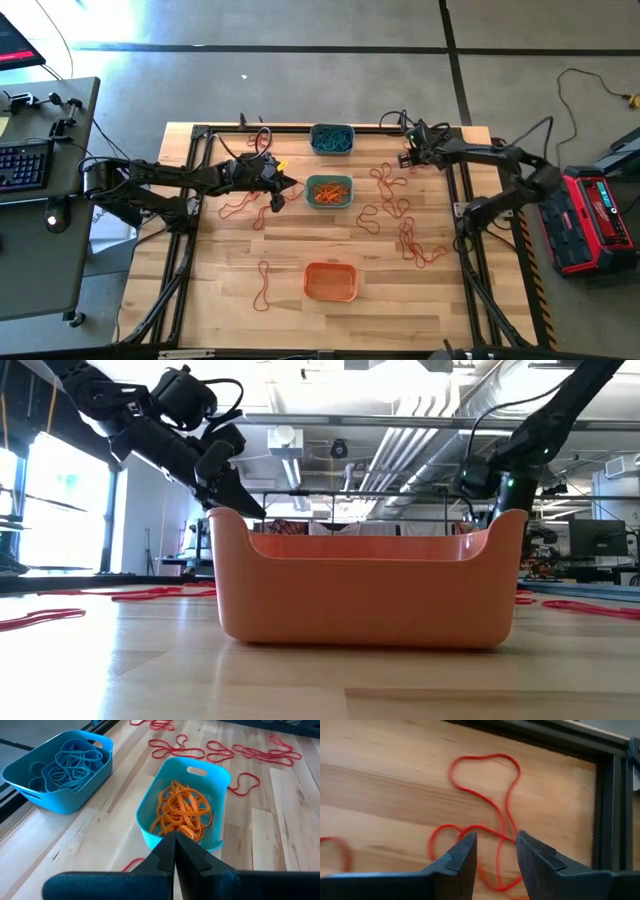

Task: Sort rubber bands into baskets
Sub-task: Put the red rubber band into the orange bin

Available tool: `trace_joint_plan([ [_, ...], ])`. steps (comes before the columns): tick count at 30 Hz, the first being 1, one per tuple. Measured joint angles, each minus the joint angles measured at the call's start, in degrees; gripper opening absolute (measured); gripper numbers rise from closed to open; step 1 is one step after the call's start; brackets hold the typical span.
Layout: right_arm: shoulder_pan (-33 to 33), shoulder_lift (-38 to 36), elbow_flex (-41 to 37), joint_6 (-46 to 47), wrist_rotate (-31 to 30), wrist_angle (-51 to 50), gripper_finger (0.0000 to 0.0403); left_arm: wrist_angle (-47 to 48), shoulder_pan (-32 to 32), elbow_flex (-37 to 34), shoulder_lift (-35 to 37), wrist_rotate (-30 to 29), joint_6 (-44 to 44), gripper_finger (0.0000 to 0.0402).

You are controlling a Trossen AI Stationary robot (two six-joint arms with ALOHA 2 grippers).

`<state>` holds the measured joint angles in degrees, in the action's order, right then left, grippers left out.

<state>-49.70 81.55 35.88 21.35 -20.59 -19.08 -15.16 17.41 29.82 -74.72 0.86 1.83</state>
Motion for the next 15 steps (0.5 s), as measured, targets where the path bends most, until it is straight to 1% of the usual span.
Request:
trace_joint_plan([
  [7,-0.1,3.9,3.1,2.7,-2.9,-2.4,0.0126,0.1,0.0,0.0,0.0,0.0,0.0,0.0],
  [11,0.0,4.4,3.5,3.6,-3.1,-2.3,0.0126,0.3,0.0,0.0,0.0,0.0,0.0,0.0],
  [15,0.0,4.4,3.5,7.3,-2.5,-2.1,0.0126,0.4,0.0,0.0,0.0,0.0,0.0,0.0],
])
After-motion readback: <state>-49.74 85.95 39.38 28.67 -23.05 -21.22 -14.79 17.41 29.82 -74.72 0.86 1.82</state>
